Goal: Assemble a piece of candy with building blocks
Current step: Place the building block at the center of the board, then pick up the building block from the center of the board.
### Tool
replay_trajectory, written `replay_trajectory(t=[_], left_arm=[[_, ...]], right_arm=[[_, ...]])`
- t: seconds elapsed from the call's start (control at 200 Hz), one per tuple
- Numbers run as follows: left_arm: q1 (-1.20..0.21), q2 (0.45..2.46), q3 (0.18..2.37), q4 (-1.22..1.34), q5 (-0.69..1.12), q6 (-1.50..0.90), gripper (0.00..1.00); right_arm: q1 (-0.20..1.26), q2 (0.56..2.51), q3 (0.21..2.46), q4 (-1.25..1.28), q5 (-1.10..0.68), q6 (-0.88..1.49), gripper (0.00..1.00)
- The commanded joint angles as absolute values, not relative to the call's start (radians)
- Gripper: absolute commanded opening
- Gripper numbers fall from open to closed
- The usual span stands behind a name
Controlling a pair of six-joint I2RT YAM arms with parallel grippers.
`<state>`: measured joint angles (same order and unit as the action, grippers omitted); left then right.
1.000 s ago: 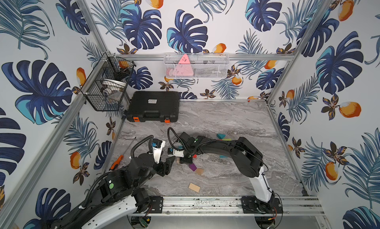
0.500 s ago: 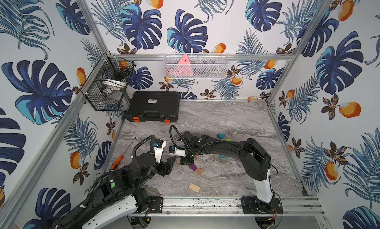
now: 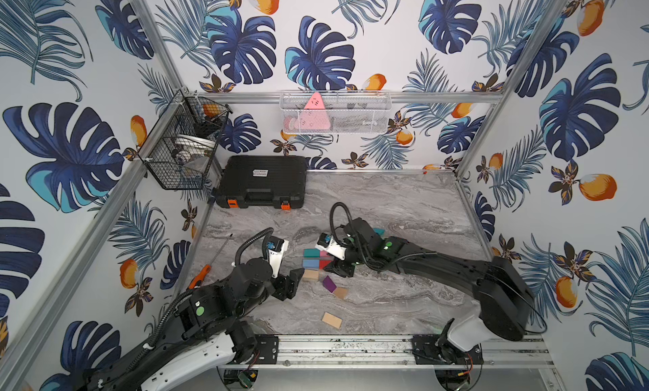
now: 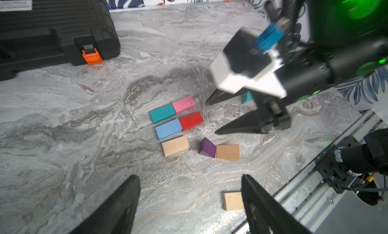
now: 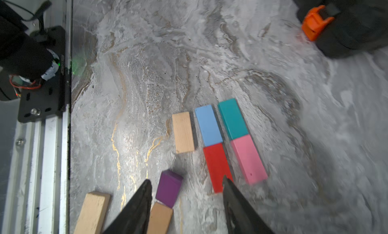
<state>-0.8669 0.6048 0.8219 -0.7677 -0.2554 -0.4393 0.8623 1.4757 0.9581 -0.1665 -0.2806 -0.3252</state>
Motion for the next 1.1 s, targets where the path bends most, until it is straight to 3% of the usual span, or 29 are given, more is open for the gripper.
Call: replay_trajectory(t=[0.0,0.115,0.315,0.656,0.836,1.096], left_arm=[[-0.866,0.672,0.855,-0.793,-0.138,-0.491,0.83],[-0.867,0.755,0.859,-0.826,-0.063,-0.571,0.86],[-0.888,0.84,0.765,-0.752,0.079,-0.678,0.82],[-1.191,1.137,0.778,-0.687,-0.091,-0.542,0.88],[-1.211,1.185,0.723,-0.522,-0.1,-0.398,0.9],[-1.217,1.233,0.775,-0.661,-0.086,-0.435,0.93]], right_arm=[[0.814,1.324,0.801,0.064,-0.24,-0.156,0.61],[0.77,1.155,0.632,0.185,-0.118,-0.078,0.68],[0.75,1.025,0.456,0.335,0.042,0.001,0.7],[0.749,0.93,0.245,0.58,0.174,0.07,0.71],[0.747,0.872,0.227,0.559,0.193,0.085,0.73],[0.747,0.885,0.238,0.538,0.216,0.086,0.73]])
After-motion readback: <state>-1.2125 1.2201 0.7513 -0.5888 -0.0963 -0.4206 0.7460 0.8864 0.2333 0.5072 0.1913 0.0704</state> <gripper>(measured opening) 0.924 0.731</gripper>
